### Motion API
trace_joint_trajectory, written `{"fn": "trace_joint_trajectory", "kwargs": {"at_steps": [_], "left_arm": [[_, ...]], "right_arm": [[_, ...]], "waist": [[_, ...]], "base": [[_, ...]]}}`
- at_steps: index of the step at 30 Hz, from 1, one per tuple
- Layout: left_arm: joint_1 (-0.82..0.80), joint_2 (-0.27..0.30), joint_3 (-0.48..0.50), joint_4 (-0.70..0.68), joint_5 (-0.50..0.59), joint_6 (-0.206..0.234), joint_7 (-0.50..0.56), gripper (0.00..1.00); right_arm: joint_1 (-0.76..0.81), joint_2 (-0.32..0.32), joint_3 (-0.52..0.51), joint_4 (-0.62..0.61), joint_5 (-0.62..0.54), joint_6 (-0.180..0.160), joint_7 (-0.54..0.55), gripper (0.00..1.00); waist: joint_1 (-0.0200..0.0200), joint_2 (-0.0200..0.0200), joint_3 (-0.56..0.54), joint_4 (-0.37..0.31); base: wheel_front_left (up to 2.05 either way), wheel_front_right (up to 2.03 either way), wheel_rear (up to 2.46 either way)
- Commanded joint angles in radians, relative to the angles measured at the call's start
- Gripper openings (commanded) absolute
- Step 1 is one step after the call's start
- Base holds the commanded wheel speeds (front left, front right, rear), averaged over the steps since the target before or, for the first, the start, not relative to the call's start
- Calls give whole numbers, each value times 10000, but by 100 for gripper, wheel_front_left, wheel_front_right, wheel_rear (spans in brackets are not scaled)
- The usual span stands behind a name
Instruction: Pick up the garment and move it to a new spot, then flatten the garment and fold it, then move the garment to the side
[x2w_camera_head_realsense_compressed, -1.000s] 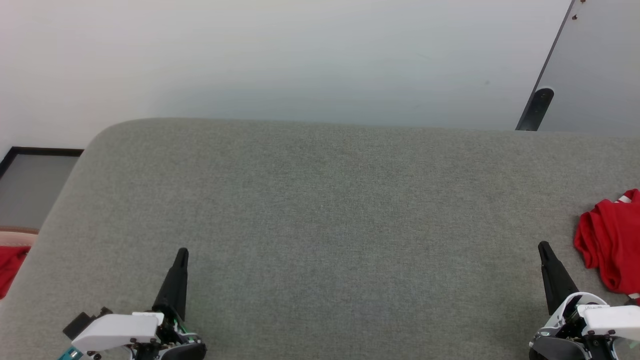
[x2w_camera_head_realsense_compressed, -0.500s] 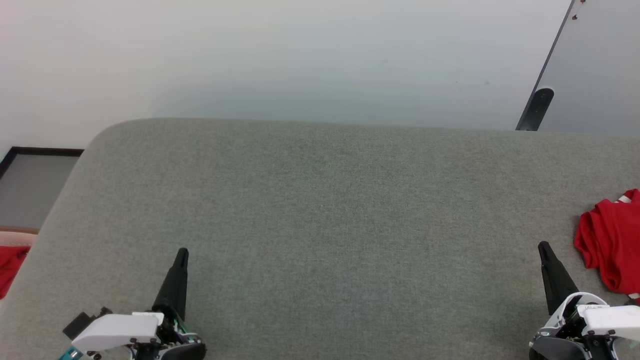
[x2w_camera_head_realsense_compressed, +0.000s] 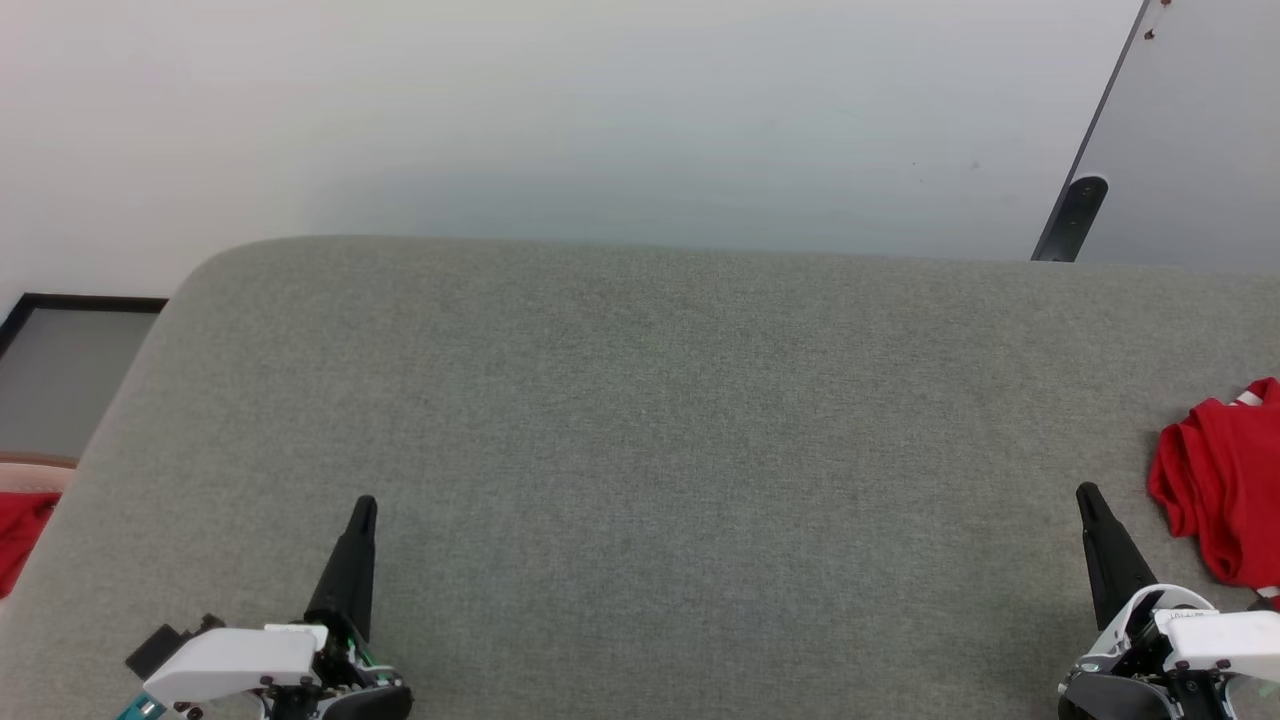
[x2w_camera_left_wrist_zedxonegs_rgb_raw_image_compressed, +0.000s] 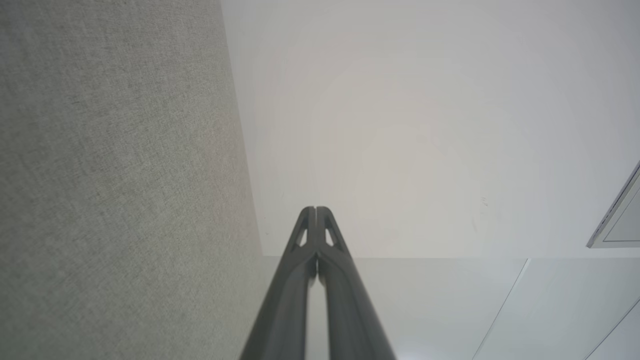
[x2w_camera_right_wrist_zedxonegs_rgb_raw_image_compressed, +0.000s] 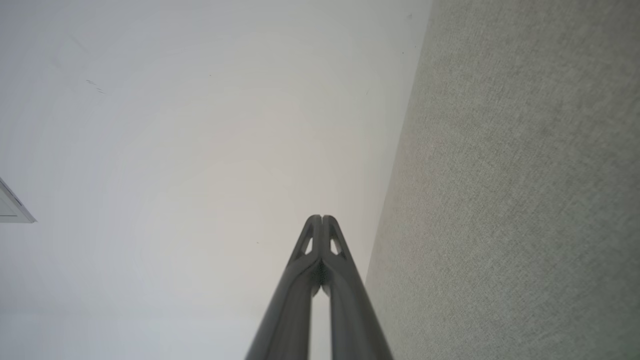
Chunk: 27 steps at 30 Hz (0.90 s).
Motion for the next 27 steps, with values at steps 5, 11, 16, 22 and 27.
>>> {"fn": "trace_joint_trajectory", "kwargs": {"at_steps": [5, 11, 16, 22, 27], "left_arm": [[-104, 7, 27, 14, -22, -45, 36, 0], [-104, 7, 26, 15, -22, -45, 36, 0], [-104, 6, 28, 15, -22, -45, 36, 0], [-104, 6, 27, 14, -21, -45, 32, 0], [-104, 6, 29, 14, -21, -45, 32, 0]], "right_arm": [[-23, 28, 11, 6, 50, 4, 4, 0], [-23, 28, 11, 6, 50, 4, 4, 0], [-23, 28, 11, 6, 51, 4, 3, 0], [-22, 28, 12, 6, 51, 4, 3, 0], [-22, 28, 12, 6, 51, 4, 3, 0]], "waist": [[0, 0, 0, 0], [0, 0, 0, 0], [0, 0, 0, 0], [0, 0, 0, 0], [0, 0, 0, 0]], "base": [[0, 0, 0], [0, 0, 0], [0, 0, 0], [0, 0, 0], [0, 0, 0]]}}
